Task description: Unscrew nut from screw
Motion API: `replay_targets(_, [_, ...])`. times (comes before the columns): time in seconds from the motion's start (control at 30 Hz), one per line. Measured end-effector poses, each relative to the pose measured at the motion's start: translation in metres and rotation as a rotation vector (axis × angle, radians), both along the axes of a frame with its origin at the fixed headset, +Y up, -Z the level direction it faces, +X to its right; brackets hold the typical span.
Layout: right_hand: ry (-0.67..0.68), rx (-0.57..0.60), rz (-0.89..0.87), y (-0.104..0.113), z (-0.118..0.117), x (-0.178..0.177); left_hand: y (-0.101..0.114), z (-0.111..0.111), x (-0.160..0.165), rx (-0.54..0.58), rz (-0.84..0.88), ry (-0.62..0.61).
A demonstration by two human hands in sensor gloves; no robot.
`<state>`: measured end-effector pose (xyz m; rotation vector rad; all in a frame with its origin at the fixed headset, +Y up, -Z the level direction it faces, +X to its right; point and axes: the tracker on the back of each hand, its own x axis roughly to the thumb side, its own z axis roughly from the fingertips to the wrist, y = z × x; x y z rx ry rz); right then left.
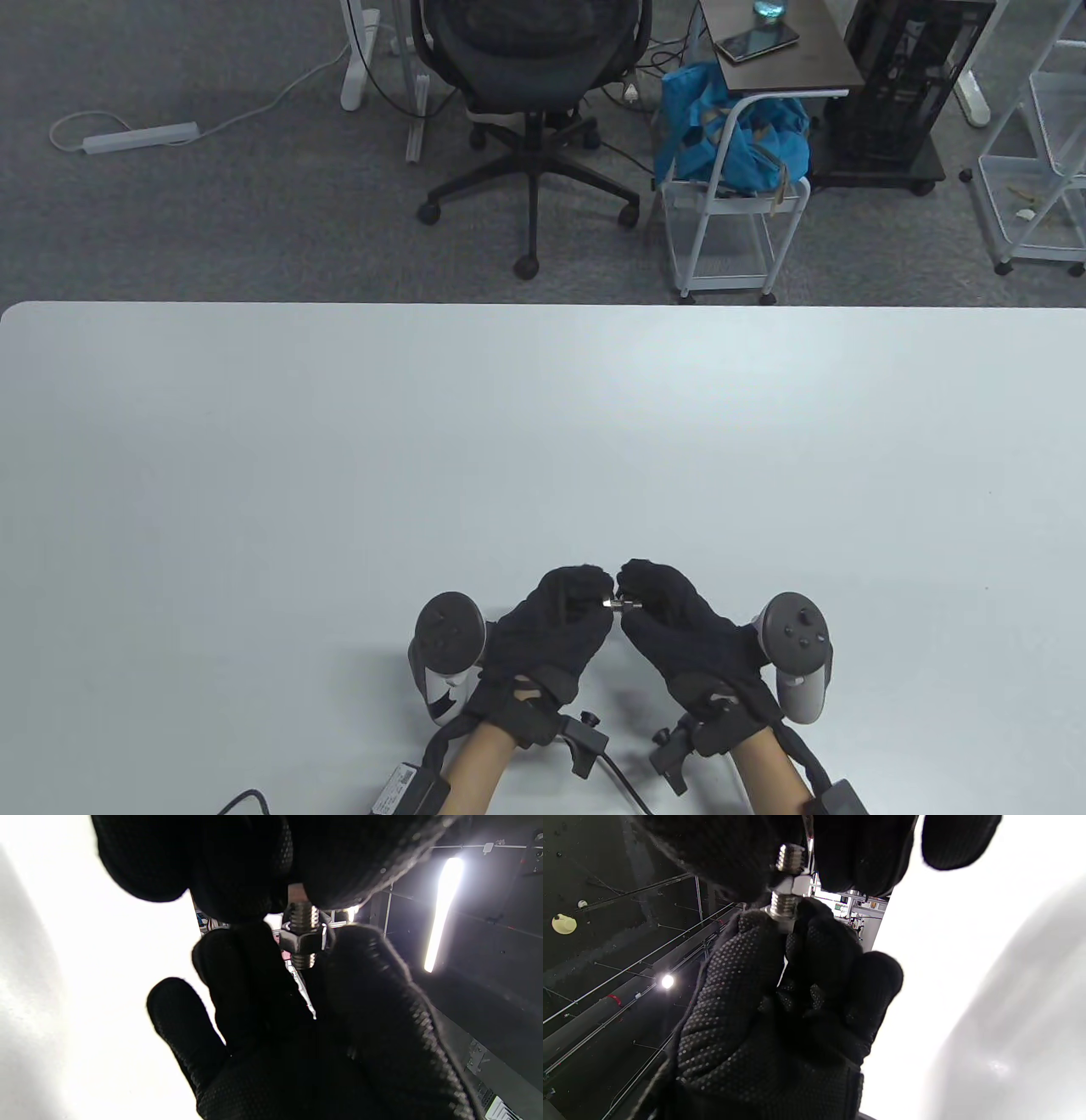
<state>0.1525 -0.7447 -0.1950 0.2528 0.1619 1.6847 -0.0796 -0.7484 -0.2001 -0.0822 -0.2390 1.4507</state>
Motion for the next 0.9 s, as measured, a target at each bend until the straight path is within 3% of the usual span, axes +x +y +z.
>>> replay_targets(0.23, [-0.020,-0.097,0.025,-0.011,-0.001,0.000,0.000,0.000,0.001,0.010,-0.012,-0.012])
replay_targets(0.57, [-0.021,0.023,0.000,0.002,-0.001,0.001,0.001,0.000,0.000,0.002,0.006,-0.004])
replay_targets(0.77, [-0.002,-0.002,-0.006,0.001,0.000,0.001,0.003,0.000,-0.002,-0.004,0.033,0.005])
replay_targets(0.9, [-0.068,-0.065,0.017,-0.007,0.001,0.003,0.003,0.000,-0.002,0.001,0.029,0.002])
